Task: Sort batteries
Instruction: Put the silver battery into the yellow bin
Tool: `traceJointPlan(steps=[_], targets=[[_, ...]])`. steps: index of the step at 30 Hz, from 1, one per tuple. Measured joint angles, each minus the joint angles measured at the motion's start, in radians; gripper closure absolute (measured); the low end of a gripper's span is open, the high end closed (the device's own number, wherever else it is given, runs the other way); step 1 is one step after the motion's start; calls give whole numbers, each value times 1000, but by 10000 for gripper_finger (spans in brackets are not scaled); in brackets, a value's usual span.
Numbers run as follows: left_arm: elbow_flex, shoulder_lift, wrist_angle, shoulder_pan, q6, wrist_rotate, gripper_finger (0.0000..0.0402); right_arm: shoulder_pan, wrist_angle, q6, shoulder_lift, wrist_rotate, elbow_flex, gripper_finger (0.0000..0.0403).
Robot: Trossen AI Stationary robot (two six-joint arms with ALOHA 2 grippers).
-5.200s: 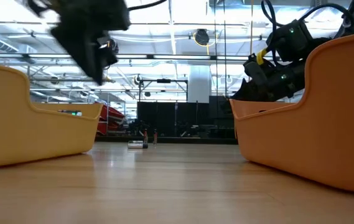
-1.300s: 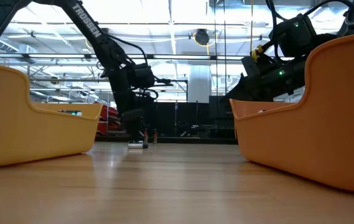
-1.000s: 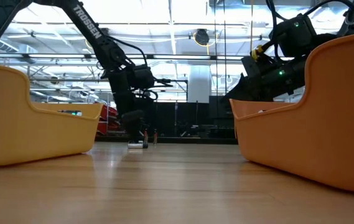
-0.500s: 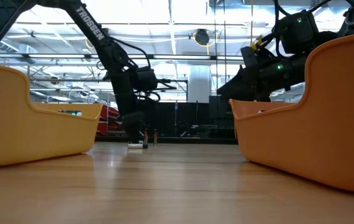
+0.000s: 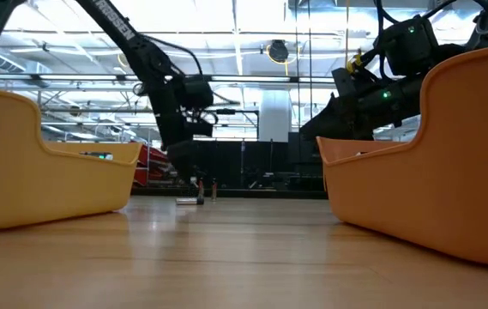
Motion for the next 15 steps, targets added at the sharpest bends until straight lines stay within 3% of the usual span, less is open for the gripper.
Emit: traceJointPlan(steps=[7,15], targets=[[3,-128,7,-19,6,15,382,0,-4,-54,0,0,0,298],[3,-241,-66,-34,-2,99,382,-7,-4,-113,0,9,0,298]])
